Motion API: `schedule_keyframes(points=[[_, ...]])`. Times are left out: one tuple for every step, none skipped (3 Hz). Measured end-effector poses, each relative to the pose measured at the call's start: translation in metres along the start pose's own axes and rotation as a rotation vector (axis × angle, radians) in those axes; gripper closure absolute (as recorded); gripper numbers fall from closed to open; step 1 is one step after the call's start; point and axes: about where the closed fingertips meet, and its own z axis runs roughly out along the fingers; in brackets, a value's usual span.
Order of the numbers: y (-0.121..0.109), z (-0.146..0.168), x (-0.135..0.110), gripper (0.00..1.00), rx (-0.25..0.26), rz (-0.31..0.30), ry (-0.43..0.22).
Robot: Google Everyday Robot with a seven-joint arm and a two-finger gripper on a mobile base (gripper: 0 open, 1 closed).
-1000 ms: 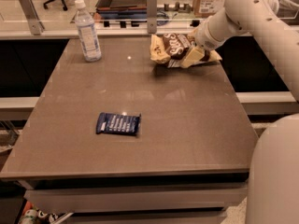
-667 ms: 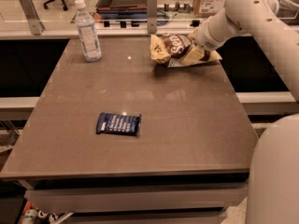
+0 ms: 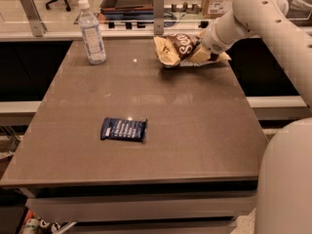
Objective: Pick brown chip bag
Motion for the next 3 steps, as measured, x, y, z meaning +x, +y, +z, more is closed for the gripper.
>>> schedule_keyframes(points=[[0.000,0.000,0.000,1.00,0.000,0.000,0.000],[-0.003,-0.004,-0.014,1.00,-0.007,-0.017,-0.014],[-0.009,-0.024,-0.042,1.00,0.013,-0.042,-0.022]])
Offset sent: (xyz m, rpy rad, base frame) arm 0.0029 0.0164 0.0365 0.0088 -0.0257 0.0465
